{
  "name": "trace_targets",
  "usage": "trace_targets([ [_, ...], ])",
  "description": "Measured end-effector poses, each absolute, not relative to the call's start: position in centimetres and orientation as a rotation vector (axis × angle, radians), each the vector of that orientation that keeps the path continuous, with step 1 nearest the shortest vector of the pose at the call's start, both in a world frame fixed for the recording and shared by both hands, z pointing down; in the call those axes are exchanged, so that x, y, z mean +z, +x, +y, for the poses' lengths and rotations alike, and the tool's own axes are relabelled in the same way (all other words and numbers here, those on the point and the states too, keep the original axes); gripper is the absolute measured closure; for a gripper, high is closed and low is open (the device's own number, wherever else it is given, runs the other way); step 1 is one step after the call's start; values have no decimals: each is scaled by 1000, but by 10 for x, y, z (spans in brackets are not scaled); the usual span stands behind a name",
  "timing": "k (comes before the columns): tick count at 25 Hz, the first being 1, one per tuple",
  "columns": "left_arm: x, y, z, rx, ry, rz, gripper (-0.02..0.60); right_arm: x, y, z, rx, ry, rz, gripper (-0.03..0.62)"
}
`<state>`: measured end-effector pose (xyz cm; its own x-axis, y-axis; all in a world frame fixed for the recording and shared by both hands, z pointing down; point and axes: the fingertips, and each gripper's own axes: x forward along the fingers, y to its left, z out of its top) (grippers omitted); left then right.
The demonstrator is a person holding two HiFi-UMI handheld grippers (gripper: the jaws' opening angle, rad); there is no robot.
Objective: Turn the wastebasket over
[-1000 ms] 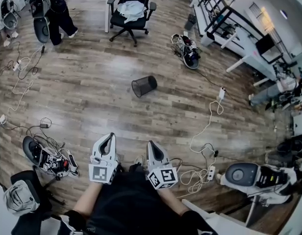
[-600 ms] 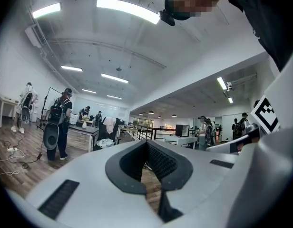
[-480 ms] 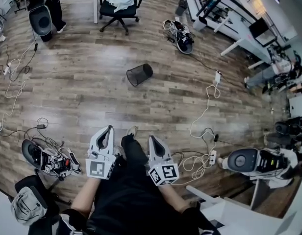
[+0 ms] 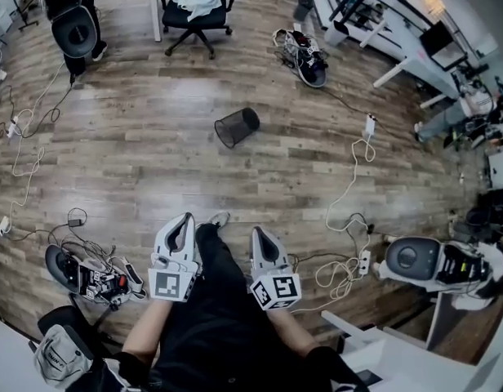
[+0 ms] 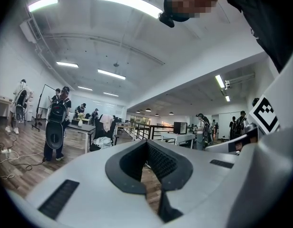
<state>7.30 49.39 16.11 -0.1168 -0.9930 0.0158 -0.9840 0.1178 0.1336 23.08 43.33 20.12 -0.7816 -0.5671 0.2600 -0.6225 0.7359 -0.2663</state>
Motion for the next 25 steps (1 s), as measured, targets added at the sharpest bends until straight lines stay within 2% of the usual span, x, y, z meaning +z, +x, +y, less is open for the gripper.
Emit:
trace_targets([
  [15, 170, -13, 349, -126, 2168, -2092, 549, 216, 131, 303, 558, 1035, -2754, 562],
  [25, 161, -74, 259, -163, 2180, -2130, 549, 214, 91, 217, 587, 1136, -2779, 562],
])
